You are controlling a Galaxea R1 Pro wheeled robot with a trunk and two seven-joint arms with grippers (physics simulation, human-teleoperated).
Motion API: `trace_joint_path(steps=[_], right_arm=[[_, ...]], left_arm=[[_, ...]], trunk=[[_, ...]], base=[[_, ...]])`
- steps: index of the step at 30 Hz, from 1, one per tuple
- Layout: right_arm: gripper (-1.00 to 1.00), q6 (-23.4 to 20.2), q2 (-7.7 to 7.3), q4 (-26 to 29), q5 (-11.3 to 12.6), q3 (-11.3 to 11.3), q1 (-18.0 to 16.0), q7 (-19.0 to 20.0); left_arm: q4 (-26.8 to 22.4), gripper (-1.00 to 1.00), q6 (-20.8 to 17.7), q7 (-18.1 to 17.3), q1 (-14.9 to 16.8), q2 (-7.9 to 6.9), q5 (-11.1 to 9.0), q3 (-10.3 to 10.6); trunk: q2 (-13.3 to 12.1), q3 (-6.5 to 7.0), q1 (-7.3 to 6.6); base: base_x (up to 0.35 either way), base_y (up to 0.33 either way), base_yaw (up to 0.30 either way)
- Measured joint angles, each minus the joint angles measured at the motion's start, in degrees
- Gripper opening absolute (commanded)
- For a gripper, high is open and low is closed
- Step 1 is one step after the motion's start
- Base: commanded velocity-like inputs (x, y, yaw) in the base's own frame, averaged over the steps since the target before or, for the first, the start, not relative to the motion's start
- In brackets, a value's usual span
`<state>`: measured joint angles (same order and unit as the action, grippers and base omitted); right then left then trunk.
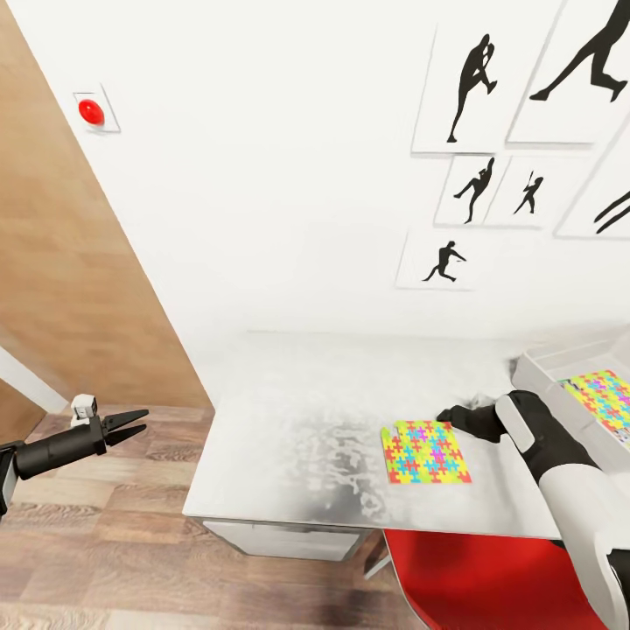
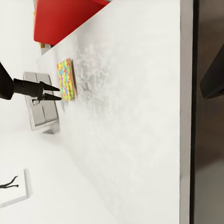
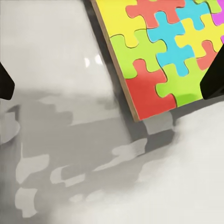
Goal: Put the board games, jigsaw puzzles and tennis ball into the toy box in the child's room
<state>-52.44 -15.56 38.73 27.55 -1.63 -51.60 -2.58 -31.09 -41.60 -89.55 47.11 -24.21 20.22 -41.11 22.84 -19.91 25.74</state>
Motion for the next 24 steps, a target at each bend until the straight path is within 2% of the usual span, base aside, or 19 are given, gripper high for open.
trace_joint_path(steps=[5, 8, 24], right_arm=[[1.0, 0.0, 0.03, 0.1, -0.3, 0.0, 0.0, 0.0], [1.0, -0.1, 0.03, 0.4, -1.4, 0.1, 0.0, -0.1], [1.0, -0.1, 0.06, 0.4, -1.1, 0.1, 0.0, -0.1]], left_arm=[[0.0, 1.0, 0.0, 0.0, 0.0, 0.0, 0.0, 0.0], [0.0, 1.0, 0.0, 0.0, 0.0, 0.0, 0.0, 0.0], [0.0, 1.0, 0.0, 0.0, 0.0, 0.0, 0.0, 0.0]], trunk=[[0.0, 0.0, 0.0], [0.0, 0.0, 0.0], [0.0, 0.0, 0.0]], base=[[0.0, 0.015, 0.0], [0.0, 0.159, 0.0], [0.0, 0.093, 0.0]])
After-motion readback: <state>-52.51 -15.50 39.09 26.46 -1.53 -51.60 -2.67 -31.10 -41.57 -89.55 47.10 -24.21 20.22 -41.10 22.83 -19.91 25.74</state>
